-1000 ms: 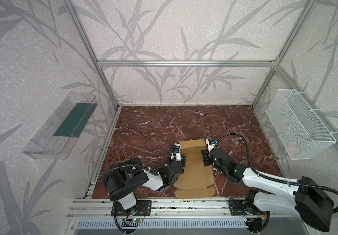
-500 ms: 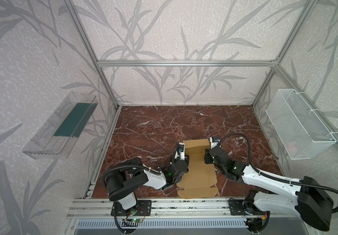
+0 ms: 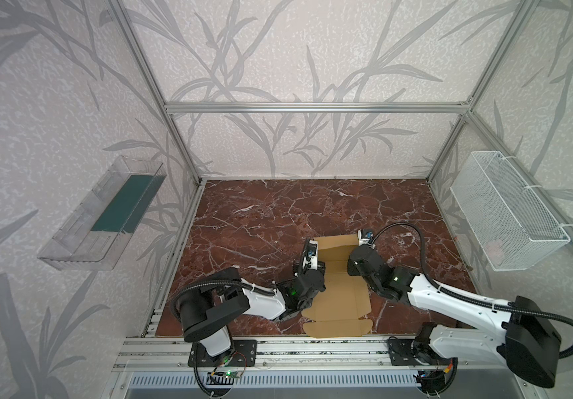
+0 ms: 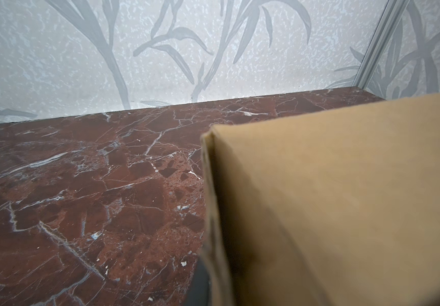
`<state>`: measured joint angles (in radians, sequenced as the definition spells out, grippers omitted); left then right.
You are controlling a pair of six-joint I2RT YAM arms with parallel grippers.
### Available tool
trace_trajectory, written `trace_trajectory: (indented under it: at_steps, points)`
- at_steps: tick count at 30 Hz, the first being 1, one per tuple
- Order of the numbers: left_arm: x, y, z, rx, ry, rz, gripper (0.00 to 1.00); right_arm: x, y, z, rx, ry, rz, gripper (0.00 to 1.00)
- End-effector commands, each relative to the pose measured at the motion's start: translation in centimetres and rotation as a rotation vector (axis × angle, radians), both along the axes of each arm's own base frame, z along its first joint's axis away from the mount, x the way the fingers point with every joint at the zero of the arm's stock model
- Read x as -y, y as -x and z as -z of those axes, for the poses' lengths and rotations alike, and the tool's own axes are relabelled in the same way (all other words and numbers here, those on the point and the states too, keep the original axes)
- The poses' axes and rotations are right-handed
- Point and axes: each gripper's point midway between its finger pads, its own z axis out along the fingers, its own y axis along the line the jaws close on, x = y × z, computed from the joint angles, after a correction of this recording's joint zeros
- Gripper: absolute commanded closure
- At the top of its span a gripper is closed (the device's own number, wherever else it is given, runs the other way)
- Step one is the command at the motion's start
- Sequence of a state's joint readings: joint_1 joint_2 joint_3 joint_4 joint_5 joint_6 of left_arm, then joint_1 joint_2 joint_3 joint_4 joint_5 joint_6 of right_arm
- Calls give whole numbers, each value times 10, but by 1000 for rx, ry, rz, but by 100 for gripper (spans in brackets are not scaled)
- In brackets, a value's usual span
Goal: Assemble paper box
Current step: Fold the bottom flaps of a flat cardboard box at the center of the table.
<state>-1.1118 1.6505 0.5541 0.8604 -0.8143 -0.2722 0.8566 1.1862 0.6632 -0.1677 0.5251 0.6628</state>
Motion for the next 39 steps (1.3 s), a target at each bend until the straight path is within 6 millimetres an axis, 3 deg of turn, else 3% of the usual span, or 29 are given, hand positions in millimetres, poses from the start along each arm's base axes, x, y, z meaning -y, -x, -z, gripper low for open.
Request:
trace_trajectory:
  at_steps: [1, 14, 20, 27, 32, 39]
  points:
    - [12, 4, -12, -5, 52, 24, 100, -1, -8, -20, 38, -26, 50, 97]
    - [14, 2, -14, -16, 46, 5, 100, 3, -9, -26, 5, 20, 73, 100]
    - [14, 1, -15, -17, 30, -14, 100, 23, -5, -27, -4, 36, 173, 100]
    - [13, 1, -16, -19, 29, -17, 100, 15, -3, -23, -20, -24, 153, 100]
    - [13, 1, -15, -21, 39, -21, 100, 9, -3, -19, -21, -76, 134, 77]
    - [13, 1, -18, -15, 40, -25, 100, 4, -5, -12, -35, -85, 125, 74]
